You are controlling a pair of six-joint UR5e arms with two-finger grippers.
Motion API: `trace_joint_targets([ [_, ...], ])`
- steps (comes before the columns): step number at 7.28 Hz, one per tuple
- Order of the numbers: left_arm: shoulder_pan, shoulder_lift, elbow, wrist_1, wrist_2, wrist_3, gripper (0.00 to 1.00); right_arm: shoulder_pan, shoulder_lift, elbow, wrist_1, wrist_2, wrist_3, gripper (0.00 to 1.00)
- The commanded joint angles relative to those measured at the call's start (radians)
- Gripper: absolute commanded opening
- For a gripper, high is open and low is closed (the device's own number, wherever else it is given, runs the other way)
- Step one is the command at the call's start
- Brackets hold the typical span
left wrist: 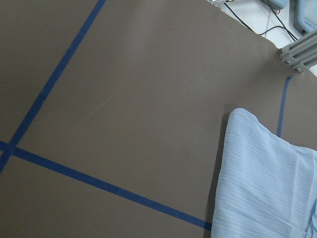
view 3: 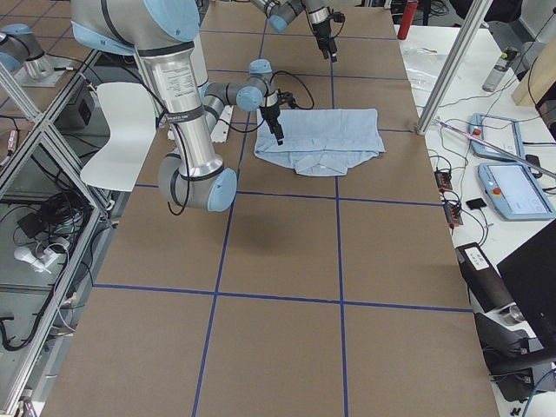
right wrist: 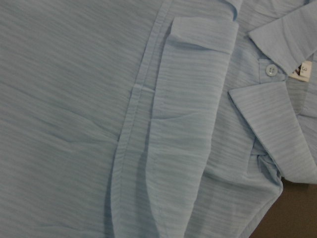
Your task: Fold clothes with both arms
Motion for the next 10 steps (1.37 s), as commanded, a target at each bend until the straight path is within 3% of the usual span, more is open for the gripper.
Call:
trace_joint_targets([
  [1,0.002,-0.005,0.005,0.000,0.000,-0.002,1.00,-0.006,0.017,-0.028,0.004,0.002,-0.035,1.00],
  [10,0.004,-0.007,-0.002,-0.008,0.000,-0.004,1.00,-0.014,0.013,-0.075,0.003,0.030,-0.048,1.00],
])
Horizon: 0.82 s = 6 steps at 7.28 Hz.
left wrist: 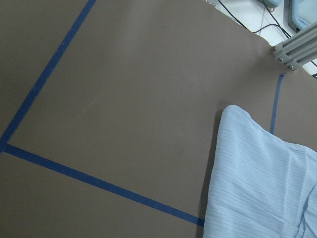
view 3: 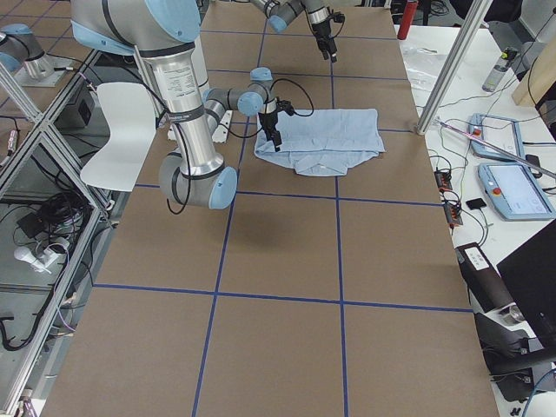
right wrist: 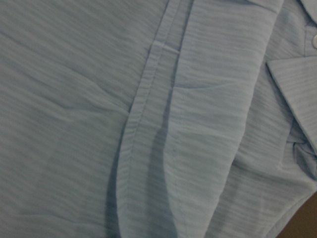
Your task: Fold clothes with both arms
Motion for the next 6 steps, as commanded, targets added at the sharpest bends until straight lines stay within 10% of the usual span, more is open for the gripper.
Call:
trace_joint_targets([
  [1,0.003,-0.003,-0.003,0.000,-0.001,-0.006,1.00,0.004,-0.007,-0.002,-0.002,0.004,-0.018,1.00],
  [6,0.005,-0.021,-0.009,0.008,-0.025,-0.012,1.00,0.125,-0.095,0.005,-0.006,0.061,-0.114,1.00],
])
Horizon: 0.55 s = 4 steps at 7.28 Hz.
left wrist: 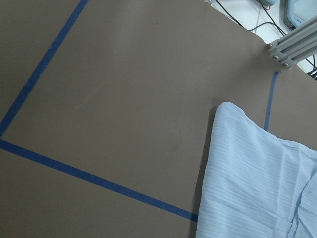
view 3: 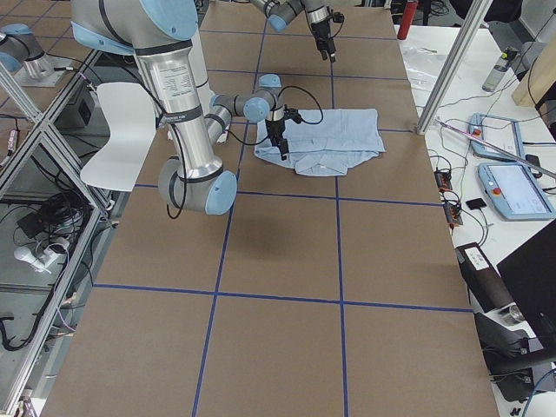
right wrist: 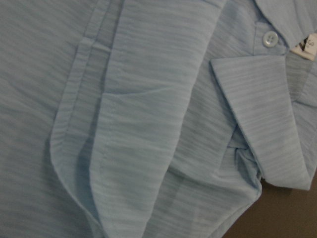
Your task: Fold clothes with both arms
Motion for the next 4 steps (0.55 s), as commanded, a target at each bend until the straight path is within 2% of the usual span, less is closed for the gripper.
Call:
trace_joint_targets([
  [1,0.001,-0.008,0.001,0.001,-0.002,-0.001,1.00,0.072,-0.087,0.025,0.003,0.030,-0.064,1.00],
  [3,0.004,-0.016,0.001,0.002,-0.002,-0.001,1.00,0.113,-0.203,0.143,0.009,0.038,-0.136,1.00],
  [4,0.003,-0.016,0.002,0.002,-0.004,0.003,1.00,0.124,-0.188,0.163,0.010,0.041,-0.130,1.00],
])
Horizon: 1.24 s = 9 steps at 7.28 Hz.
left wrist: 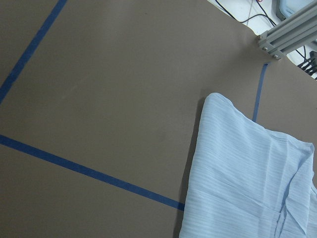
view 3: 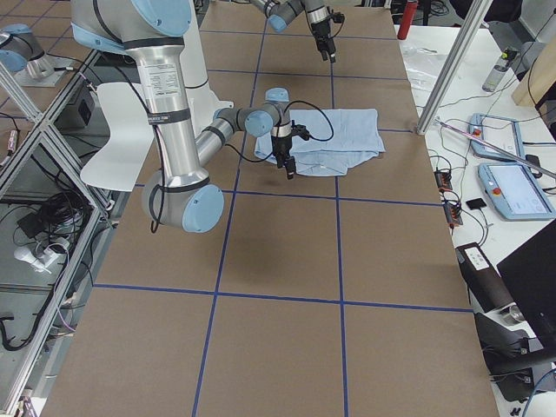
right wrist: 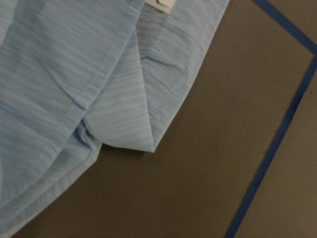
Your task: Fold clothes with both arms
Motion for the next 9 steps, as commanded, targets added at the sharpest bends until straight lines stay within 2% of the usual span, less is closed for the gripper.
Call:
trace_joint_targets([
  [1,0.000,-0.001,0.005,-0.001,-0.001,0.005,1.00,0.021,0.078,0.031,0.001,0.002,-0.002,1.00],
  [2,0.001,-0.001,0.004,-0.001,-0.001,0.007,1.00,0.023,0.181,-0.029,0.002,-0.001,0.007,1.00],
  [4,0.000,-0.004,0.013,-0.001,-0.001,0.011,1.00,0.021,0.381,-0.238,0.040,-0.022,0.001,1.00],
  [5,0.000,-0.003,0.015,-0.001,-0.001,0.011,1.00,0.020,0.415,-0.364,0.176,-0.027,0.004,1.00],
  [6,0.000,-0.003,0.015,-0.001,-0.001,0.011,1.00,0.017,0.412,-0.436,0.265,-0.026,-0.002,1.00],
  [9,0.000,-0.004,0.016,-0.004,-0.001,0.011,1.00,0.015,0.401,-0.431,0.228,-0.004,-0.008,1.00],
])
